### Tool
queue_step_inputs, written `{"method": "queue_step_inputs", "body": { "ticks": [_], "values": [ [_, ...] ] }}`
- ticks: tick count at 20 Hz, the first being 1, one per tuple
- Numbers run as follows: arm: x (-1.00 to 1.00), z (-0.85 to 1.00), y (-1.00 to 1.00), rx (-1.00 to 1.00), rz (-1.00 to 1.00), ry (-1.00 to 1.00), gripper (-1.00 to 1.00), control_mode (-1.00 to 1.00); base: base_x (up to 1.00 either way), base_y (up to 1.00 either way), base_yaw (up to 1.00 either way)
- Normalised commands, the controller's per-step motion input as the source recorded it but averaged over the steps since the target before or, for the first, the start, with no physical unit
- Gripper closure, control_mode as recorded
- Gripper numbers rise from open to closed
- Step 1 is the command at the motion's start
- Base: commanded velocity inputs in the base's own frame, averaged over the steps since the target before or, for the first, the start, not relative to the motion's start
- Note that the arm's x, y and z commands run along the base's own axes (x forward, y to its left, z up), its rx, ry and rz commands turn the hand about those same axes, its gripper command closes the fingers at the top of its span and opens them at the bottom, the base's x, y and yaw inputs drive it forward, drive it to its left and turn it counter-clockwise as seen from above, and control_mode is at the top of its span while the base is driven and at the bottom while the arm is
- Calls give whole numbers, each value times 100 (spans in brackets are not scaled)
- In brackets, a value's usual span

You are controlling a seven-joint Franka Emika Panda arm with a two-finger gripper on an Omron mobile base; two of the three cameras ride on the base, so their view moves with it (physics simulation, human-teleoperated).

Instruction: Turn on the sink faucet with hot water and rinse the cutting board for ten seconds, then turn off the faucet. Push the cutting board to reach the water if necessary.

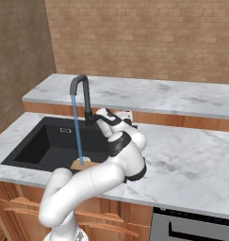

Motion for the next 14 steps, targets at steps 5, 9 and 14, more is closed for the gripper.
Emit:
{"method": "queue_step_inputs", "body": {
  "ticks": [5,9,14],
  "values": [
    [17,26,35,0,0,0,-100,-100,0,0,0],
    [3,20,46,-1,0,0,-100,-100,0,0,0],
    [4,24,60,-2,0,0,-100,-100,0,0,0]
  ]
}}
